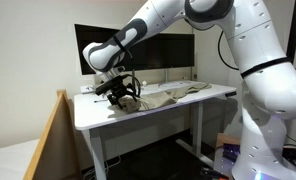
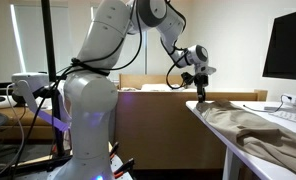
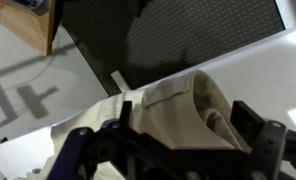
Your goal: Remove the trousers from the table and put them on the headrest of the couch
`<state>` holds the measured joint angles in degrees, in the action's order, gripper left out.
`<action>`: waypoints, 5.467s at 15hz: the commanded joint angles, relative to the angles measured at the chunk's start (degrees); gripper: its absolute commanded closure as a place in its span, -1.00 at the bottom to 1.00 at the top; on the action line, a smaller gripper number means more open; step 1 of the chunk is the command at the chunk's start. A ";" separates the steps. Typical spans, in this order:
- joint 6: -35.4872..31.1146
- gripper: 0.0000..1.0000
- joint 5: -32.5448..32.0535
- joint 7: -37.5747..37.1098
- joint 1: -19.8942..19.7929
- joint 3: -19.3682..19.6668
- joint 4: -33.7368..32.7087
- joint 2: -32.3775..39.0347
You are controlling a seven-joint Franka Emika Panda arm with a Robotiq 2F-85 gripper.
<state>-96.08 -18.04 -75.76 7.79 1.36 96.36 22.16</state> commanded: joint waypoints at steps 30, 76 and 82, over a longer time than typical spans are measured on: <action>12.98 0.84 -1.20 -4.07 1.98 1.06 -10.70 4.53; 21.31 0.85 -13.61 5.50 29.37 -13.61 -62.86 14.30; 22.76 0.86 -10.44 13.47 36.81 -4.07 -69.66 18.92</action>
<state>-75.94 -29.47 -67.30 41.04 -6.52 32.38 38.07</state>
